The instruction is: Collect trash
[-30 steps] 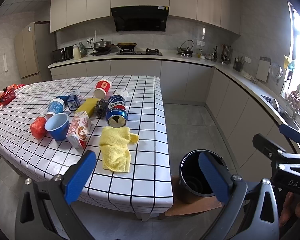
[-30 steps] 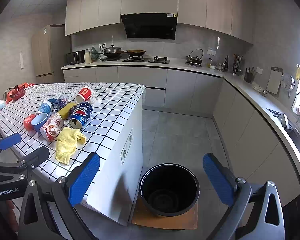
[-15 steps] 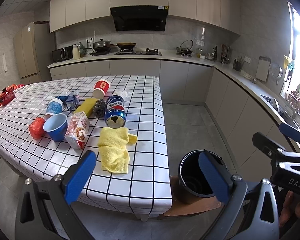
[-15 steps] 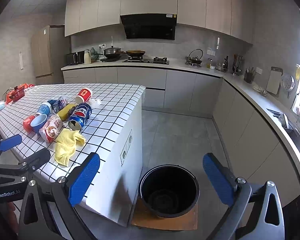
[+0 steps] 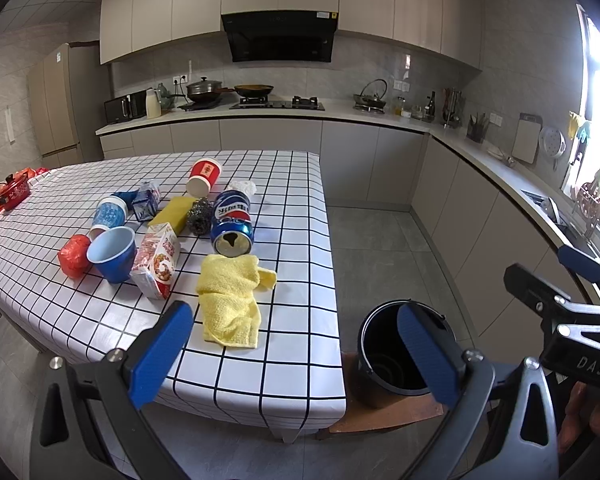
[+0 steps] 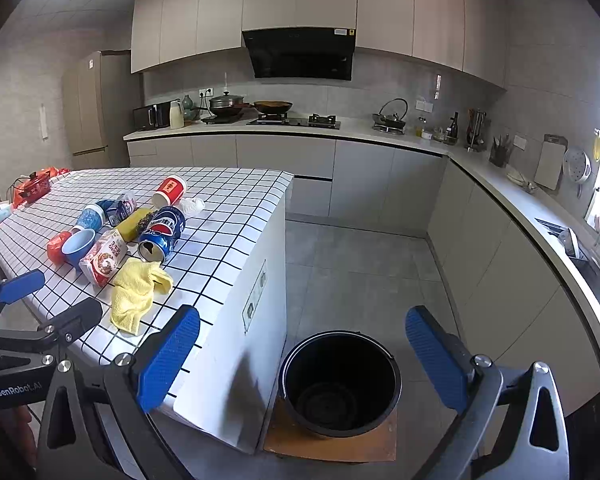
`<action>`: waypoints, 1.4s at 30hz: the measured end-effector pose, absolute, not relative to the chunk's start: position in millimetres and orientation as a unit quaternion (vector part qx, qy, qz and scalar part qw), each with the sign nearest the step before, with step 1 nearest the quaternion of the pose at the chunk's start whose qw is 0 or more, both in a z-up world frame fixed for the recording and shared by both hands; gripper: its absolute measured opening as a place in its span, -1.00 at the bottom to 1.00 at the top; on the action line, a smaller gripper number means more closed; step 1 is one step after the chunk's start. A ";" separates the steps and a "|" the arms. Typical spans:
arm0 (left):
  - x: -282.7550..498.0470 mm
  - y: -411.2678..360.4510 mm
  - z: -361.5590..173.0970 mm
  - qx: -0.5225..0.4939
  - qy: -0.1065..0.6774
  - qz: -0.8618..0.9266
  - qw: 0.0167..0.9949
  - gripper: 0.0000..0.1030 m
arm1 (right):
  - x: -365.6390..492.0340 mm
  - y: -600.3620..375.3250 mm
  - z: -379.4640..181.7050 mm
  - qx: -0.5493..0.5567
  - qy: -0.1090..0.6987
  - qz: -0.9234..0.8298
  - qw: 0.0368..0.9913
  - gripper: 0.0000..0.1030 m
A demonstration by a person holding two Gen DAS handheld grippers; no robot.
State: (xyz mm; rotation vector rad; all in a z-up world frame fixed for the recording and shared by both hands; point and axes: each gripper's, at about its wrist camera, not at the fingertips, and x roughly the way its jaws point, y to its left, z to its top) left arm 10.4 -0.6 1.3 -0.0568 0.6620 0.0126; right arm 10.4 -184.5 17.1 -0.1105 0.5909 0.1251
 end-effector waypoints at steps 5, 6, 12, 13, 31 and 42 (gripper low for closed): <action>10.7 -0.9 1.1 -0.029 0.325 0.007 0.945 1.00 | 11.0 -184.4 16.8 -0.055 0.292 0.061 0.953 1.00; 11.6 -1.0 1.1 -0.029 0.326 0.006 0.945 1.00 | 11.0 -183.8 16.0 -0.055 0.292 0.061 0.953 1.00; 16.2 1.8 -0.9 -0.031 0.328 0.007 0.944 1.00 | 14.6 -181.5 13.2 -0.056 0.295 0.064 0.952 1.00; 17.4 3.0 -1.8 -0.032 0.329 0.008 0.944 1.00 | 14.8 -181.3 13.1 -0.055 0.295 0.064 0.952 1.00; 33.2 64.6 -20.9 -0.055 0.353 0.071 0.931 1.00 | 50.1 -132.8 -3.9 -0.074 0.309 0.113 0.941 1.00; 32.2 128.9 -34.2 -0.081 0.360 0.106 0.923 1.00 | 68.1 -77.3 -13.1 -0.083 0.320 0.144 0.933 1.00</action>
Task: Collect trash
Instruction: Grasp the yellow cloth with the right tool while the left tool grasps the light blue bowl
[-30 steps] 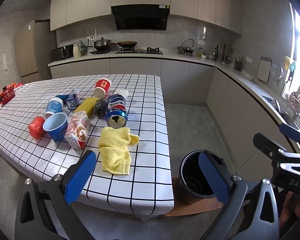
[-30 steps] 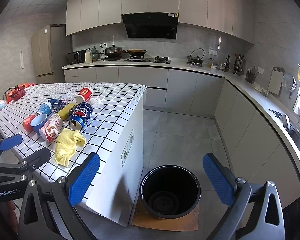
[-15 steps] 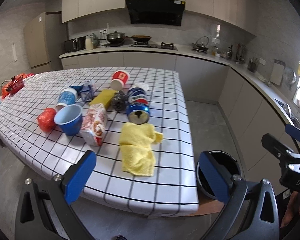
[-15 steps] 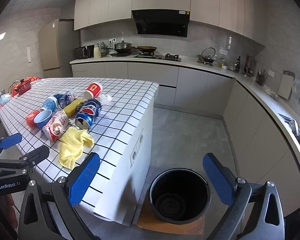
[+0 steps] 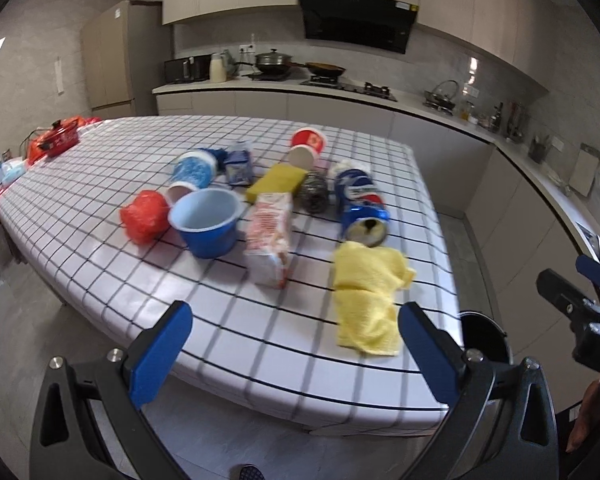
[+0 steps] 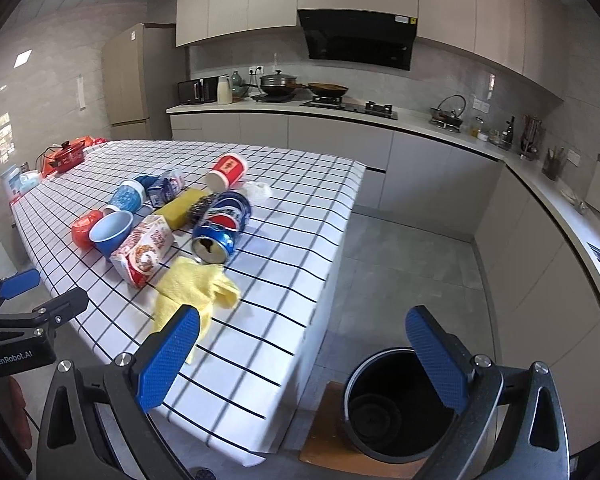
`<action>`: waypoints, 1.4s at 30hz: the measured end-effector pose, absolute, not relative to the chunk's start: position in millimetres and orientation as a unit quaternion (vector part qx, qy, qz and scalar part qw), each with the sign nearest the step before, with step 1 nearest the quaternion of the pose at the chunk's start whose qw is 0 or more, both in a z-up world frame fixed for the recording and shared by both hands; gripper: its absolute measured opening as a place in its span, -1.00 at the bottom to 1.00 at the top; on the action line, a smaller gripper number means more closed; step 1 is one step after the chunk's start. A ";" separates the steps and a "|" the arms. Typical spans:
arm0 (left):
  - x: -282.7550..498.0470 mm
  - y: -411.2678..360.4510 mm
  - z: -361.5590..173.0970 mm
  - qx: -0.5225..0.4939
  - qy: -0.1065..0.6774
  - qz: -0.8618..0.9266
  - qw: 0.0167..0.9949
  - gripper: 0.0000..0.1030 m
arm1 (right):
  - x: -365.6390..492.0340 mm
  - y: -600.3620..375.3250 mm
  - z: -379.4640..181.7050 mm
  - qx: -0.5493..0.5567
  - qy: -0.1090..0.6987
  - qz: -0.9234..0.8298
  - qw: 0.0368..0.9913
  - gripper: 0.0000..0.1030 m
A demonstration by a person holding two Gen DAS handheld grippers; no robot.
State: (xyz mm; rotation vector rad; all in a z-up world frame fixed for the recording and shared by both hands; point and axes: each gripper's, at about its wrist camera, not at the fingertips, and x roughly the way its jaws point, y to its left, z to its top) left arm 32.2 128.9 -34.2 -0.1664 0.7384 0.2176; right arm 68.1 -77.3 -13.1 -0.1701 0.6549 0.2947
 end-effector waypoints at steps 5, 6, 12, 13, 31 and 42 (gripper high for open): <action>30.7 165.7 -43.4 -0.114 0.366 0.107 0.917 1.00 | 73.8 -51.1 -18.5 -0.083 0.327 0.152 0.929 1.00; 31.1 173.1 -45.5 -0.113 0.367 0.107 0.917 1.00 | 74.3 -44.9 -19.9 -0.083 0.327 0.153 0.929 1.00; 39.7 199.9 -57.4 -0.103 0.373 0.093 0.917 0.94 | 79.8 -7.2 -33.4 -0.085 0.340 0.161 0.923 0.96; 40.4 204.0 -59.3 -0.103 0.374 0.089 0.917 0.88 | 80.8 -1.4 -36.2 -0.085 0.343 0.162 0.921 0.92; 118.3 262.6 -108.6 -0.096 0.385 0.044 0.917 0.74 | 130.1 60.4 -108.6 -0.055 0.419 0.126 0.897 0.72; 144.6 263.2 -107.2 -0.099 0.392 0.017 0.915 0.74 | 179.7 50.3 -117.0 -0.023 0.418 0.086 0.904 0.33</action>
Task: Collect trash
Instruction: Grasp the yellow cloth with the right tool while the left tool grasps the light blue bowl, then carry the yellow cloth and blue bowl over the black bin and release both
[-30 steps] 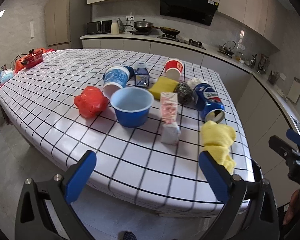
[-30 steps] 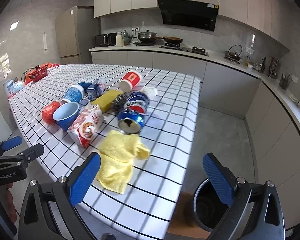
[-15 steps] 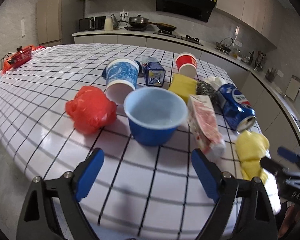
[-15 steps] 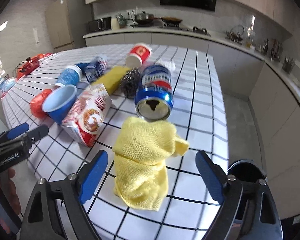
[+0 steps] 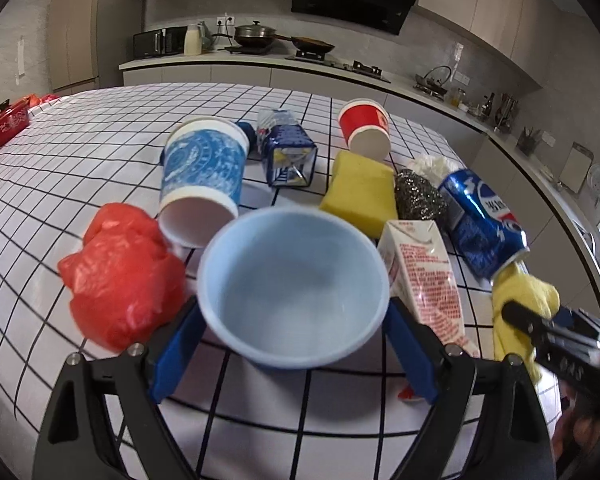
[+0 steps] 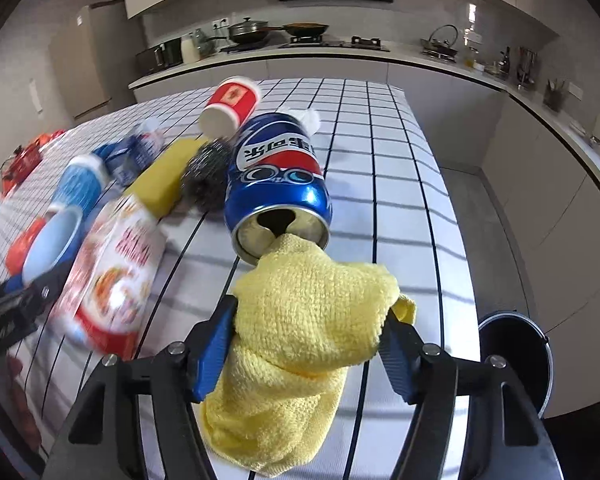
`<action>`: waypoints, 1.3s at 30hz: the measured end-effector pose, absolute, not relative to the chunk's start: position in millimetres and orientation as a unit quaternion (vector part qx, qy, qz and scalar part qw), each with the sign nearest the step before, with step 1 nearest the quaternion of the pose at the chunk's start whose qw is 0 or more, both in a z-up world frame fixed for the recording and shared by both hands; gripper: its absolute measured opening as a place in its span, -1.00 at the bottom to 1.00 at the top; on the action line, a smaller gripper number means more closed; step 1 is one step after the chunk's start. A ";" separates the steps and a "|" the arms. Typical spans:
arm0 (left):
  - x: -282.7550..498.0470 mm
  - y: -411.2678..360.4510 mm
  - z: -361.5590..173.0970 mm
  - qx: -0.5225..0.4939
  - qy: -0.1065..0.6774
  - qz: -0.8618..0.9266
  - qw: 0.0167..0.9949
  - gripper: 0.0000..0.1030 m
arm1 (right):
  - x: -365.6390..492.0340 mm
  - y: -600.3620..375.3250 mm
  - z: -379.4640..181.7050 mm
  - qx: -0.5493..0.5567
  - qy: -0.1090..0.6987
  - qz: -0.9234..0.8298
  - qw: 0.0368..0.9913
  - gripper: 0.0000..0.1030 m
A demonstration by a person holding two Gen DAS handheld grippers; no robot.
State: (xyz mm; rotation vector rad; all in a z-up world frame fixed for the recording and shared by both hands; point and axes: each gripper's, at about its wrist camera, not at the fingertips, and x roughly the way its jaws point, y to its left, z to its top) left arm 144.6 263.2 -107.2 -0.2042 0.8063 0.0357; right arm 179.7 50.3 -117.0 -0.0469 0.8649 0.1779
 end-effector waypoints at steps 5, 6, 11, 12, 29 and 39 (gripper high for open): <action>145.5 263.5 -108.8 -0.097 0.397 0.018 0.913 0.74 | 195.3 51.6 -114.2 -0.017 0.420 0.082 0.904 0.33; 145.6 264.7 -109.9 -0.099 0.398 0.019 0.912 0.74 | 192.4 50.1 -112.0 -0.014 0.419 0.081 0.904 0.34; 148.2 268.5 -113.9 -0.110 0.403 0.017 0.908 0.68 | 183.1 45.8 -112.3 -0.019 0.428 0.073 0.901 0.49; 150.3 267.6 -113.2 -0.110 0.404 0.017 0.908 0.66 | 186.4 46.8 -116.2 -0.020 0.435 0.077 0.897 0.49; 125.6 253.9 -69.1 -0.071 0.351 0.013 0.934 0.51 | 164.3 31.3 -86.9 0.003 0.401 0.107 0.910 -0.14; 108.8 202.2 -47.2 -0.062 0.338 -0.019 0.939 0.51 | 133.3 -13.5 -50.4 0.020 0.365 0.113 0.924 -0.15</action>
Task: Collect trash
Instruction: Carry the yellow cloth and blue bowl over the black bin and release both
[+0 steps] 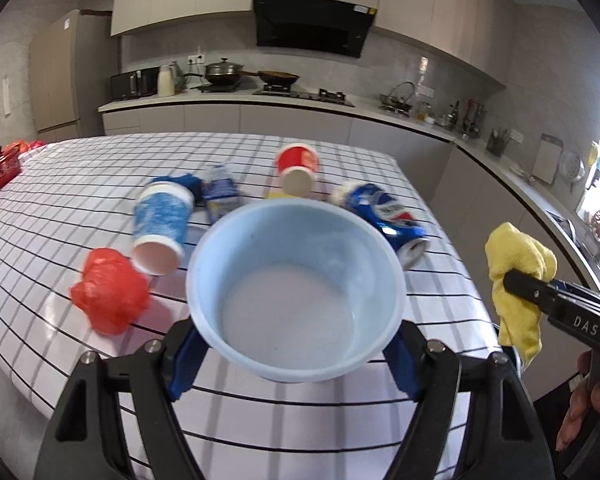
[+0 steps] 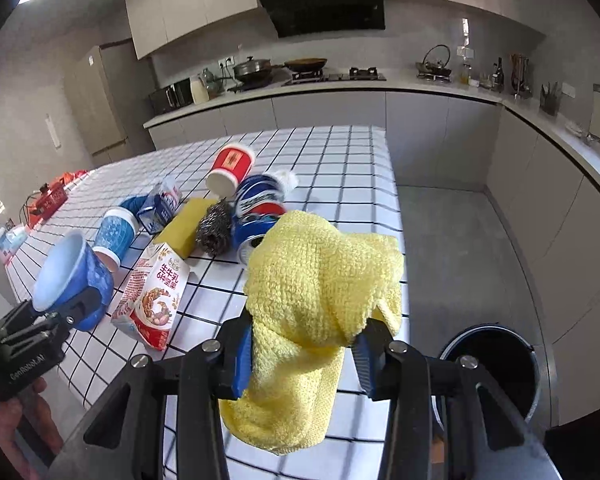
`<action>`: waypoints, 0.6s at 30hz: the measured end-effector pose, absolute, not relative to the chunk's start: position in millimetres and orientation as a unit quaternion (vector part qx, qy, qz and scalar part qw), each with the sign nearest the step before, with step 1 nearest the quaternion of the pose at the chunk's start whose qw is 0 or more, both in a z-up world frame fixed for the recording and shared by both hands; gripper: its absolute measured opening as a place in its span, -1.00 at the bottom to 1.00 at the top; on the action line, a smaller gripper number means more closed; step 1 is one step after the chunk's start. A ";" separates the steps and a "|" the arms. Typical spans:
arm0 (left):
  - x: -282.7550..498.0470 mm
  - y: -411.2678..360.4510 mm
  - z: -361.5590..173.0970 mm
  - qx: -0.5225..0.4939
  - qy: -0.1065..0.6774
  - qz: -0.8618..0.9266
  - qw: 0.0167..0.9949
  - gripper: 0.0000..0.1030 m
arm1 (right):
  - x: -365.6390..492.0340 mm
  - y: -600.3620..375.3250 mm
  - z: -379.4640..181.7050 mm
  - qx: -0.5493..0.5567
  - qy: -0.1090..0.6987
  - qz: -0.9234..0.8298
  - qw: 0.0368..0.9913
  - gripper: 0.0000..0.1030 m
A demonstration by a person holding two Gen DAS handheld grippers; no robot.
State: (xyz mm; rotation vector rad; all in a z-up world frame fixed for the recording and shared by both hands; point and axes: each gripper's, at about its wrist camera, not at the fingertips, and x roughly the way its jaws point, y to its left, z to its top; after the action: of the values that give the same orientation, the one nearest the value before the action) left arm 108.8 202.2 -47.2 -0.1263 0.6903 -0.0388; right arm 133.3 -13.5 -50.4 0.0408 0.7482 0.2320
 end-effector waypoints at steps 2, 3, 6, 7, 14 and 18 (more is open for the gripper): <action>107.9 182.7 -45.4 -0.058 0.338 -0.031 0.939 0.51 | 126.3 -34.6 -45.2 0.026 0.362 0.105 0.926 -0.15; 107.8 171.7 -45.0 -0.056 0.338 -0.039 0.939 0.51 | 123.8 -42.3 -43.7 0.027 0.361 0.100 0.927 -0.15; 107.4 136.4 -45.4 -0.048 0.341 -0.063 0.937 0.51 | 116.4 -78.6 -42.2 0.033 0.362 0.082 0.928 -0.15; 108.0 123.2 -45.5 -0.045 0.342 -0.072 0.936 0.51 | 113.8 -90.5 -42.2 0.035 0.363 0.076 0.928 -0.15; 112.4 41.8 -51.4 -0.023 0.354 -0.122 0.927 0.51 | 96.4 -175.6 -44.2 0.041 0.370 0.047 0.927 -0.15; 115.1 3.2 -59.2 -0.011 0.364 -0.142 0.920 0.51 | 87.3 -213.4 -51.5 0.035 0.373 0.056 0.926 -0.15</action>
State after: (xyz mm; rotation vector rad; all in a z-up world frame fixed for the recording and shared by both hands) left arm 115.1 3.2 -59.2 -0.0222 0.7477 -0.2923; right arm 87.3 -213.4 -51.5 0.0712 0.7644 0.1147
